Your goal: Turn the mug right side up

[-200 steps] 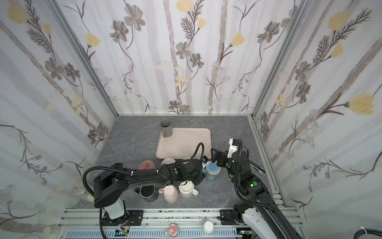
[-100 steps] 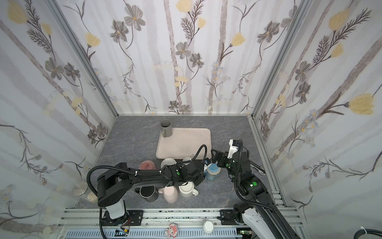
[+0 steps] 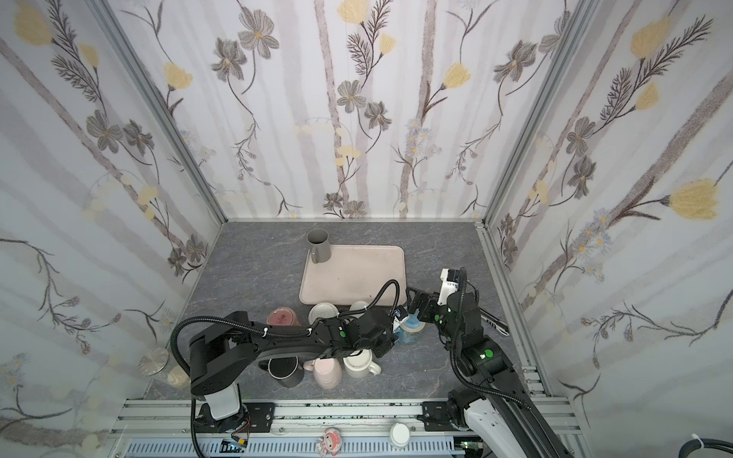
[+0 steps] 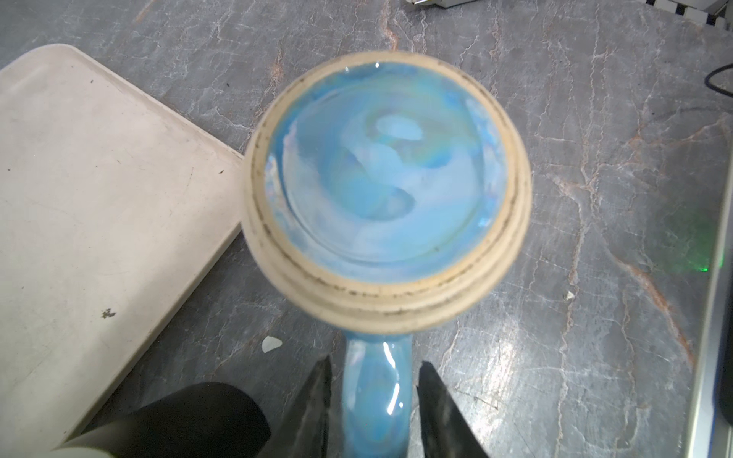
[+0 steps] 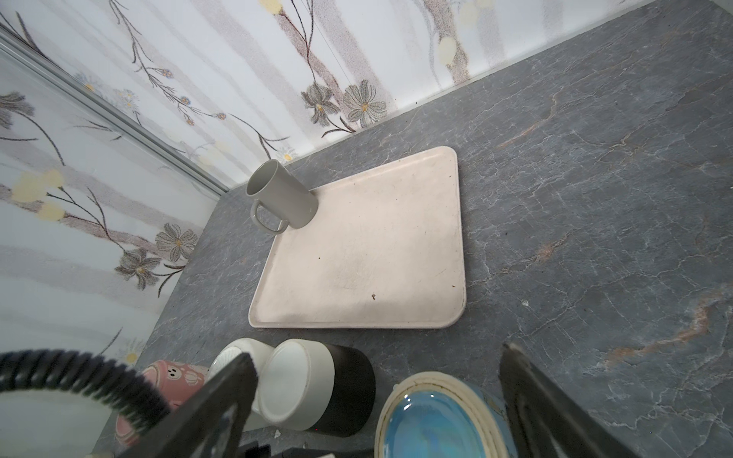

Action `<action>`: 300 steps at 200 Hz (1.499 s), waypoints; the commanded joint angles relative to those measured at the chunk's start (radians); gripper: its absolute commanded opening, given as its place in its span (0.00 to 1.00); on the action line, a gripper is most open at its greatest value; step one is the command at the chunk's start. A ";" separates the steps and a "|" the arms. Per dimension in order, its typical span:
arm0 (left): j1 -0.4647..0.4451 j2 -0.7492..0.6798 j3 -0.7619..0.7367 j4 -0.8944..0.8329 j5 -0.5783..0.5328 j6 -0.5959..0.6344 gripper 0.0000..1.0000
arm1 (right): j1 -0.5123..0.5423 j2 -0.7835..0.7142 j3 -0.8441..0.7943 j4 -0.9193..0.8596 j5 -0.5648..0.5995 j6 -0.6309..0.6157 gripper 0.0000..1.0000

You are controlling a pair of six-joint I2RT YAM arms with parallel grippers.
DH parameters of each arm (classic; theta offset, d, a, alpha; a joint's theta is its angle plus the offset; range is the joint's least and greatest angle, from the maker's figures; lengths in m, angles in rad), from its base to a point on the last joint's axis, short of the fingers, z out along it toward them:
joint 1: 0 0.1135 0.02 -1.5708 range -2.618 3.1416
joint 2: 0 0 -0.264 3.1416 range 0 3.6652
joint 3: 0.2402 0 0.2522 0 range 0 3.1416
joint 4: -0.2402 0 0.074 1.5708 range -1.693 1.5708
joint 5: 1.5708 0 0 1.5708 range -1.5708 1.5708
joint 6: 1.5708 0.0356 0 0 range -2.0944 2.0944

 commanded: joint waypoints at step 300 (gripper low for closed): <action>0.340 -0.470 -0.256 0.661 0.224 -0.279 0.00 | -0.006 -0.107 -0.081 0.546 -0.290 0.081 0.95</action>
